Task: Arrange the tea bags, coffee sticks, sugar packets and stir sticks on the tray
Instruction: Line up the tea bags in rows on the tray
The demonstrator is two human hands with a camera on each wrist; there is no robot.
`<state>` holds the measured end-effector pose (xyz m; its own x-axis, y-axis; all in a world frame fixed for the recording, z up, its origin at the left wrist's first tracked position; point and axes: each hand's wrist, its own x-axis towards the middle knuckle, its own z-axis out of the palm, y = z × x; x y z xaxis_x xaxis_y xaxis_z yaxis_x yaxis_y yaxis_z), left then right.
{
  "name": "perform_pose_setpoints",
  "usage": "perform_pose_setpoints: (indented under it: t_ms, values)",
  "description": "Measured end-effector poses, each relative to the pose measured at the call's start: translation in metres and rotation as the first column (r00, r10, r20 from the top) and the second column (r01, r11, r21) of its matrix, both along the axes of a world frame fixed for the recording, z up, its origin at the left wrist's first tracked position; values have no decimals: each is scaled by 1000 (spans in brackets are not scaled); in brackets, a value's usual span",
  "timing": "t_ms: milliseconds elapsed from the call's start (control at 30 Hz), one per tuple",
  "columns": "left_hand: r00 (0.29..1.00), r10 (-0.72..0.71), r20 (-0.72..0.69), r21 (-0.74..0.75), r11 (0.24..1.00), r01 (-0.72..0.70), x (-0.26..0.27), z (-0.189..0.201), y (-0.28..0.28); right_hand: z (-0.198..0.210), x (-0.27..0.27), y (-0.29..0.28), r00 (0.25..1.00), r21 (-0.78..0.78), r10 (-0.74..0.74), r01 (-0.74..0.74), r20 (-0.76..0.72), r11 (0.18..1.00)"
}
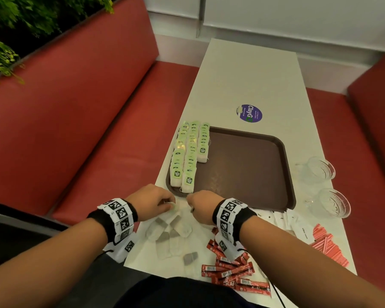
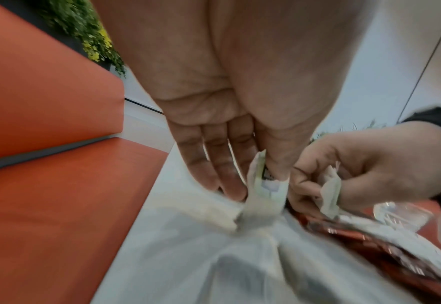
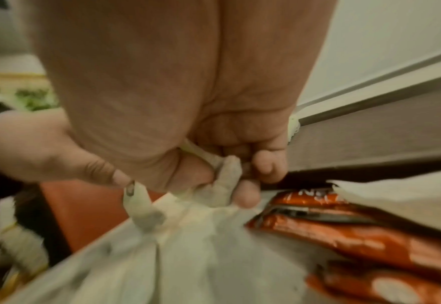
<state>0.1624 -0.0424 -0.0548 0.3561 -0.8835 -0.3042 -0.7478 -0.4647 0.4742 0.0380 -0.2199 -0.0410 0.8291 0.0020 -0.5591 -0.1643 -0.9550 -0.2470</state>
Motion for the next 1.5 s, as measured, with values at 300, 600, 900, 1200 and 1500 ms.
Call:
perform_pose_setpoints:
  t_ms: [300, 600, 900, 1200, 1500]
  values:
    - [987, 124, -107, -202, 969, -144, 6, 22, -29, 16, -6, -33, 878, 398, -430, 324, 212, 858]
    - [985, 92, -146, -370, 918, -141, 0, 46, -67, 6, 1, -42, 808, 563, -507, 278, 301, 778]
    - [921, 285, -266, -215, 914, -345, 14, 30, -103, 5, 5, -64, 691, 596, -659, 405, 297, 694]
    - [867, 478, -140, -89, 866, -492, 60, -1, -167, 11, -2, -76, 651, 591, -735, 521, 192, 616]
    - [870, 494, 13, -22, 870, -493, 64, -14, -194, 12, -15, -91, 650, 568, -730, 526, 211, 633]
